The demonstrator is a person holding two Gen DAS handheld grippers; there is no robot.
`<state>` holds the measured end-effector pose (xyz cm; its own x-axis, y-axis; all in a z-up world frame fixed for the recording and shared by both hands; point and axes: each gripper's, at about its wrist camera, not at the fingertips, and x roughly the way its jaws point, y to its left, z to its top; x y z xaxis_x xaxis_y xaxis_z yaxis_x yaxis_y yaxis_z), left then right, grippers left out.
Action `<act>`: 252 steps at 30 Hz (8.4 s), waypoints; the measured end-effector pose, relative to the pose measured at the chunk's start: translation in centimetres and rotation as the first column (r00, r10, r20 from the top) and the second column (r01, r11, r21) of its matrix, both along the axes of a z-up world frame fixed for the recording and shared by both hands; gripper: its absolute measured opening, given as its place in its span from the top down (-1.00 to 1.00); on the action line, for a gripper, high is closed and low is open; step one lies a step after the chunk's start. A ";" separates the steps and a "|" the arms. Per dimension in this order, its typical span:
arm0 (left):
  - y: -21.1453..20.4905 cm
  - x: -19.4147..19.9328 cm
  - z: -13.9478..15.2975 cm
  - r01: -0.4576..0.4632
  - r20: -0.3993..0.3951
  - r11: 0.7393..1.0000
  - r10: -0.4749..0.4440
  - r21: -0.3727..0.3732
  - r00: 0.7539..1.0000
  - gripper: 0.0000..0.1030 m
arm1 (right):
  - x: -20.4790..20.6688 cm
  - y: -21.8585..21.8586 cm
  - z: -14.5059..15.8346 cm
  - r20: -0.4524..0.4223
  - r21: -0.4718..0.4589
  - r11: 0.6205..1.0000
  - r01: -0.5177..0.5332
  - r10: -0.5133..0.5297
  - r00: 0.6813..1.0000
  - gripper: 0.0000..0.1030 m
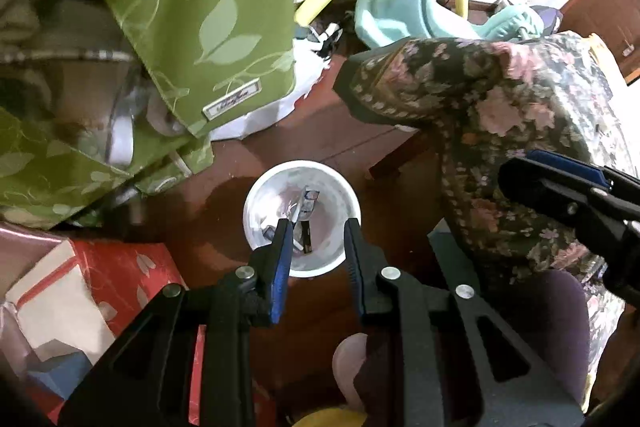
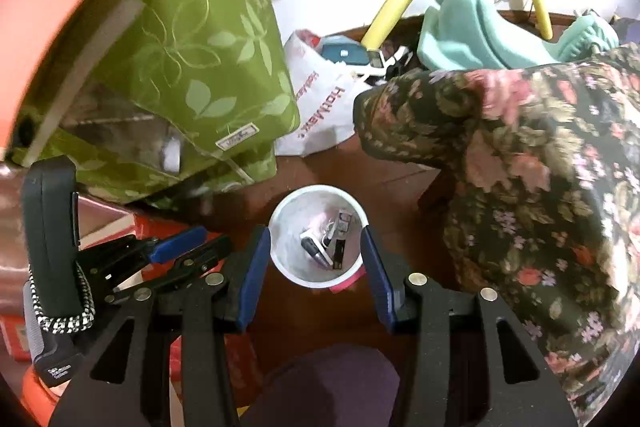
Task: Collect trash
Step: 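Move both grippers back over the items on the bed, then grasp the black pen with the left gripper while the right reaches the yellow ring, then close the right gripper on the yellow ring, then carry the pen and yellow ring with both grippers over the white bin, then open both grippers to drop the pen and ring into the bin, then move both grippers back over the items on the bed, then grasp the white tape roll with the right gripper while the left grasps the pink item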
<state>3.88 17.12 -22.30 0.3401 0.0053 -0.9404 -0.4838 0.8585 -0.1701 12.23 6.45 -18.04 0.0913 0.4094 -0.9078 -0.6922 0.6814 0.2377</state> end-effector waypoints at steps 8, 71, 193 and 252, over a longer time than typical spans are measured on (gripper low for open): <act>-3.5 1.3 3.3 0.060 0.040 0.997 -0.062 0.047 0.997 0.54 | 0.6 -4.6 3.2 0.056 0.066 0.996 0.057 -0.061 0.997 0.16; -31.9 30.1 2.0 0.636 0.070 0.769 -0.639 0.056 0.766 0.46 | 25.6 -31.7 -2.4 0.203 -0.033 0.844 0.536 -0.519 0.830 0.40; 2.6 0.5 -2.8 -0.058 0.002 0.996 0.058 -0.062 0.998 0.73 | -0.1 3.1 -0.4 -0.020 0.017 0.999 -0.040 0.040 0.999 0.29; -28.0 25.8 10.7 0.403 0.204 0.903 -0.426 0.149 0.881 -0.26 | 16.7 -34.1 6.8 0.284 0.105 0.880 0.464 -0.474 0.834 -0.15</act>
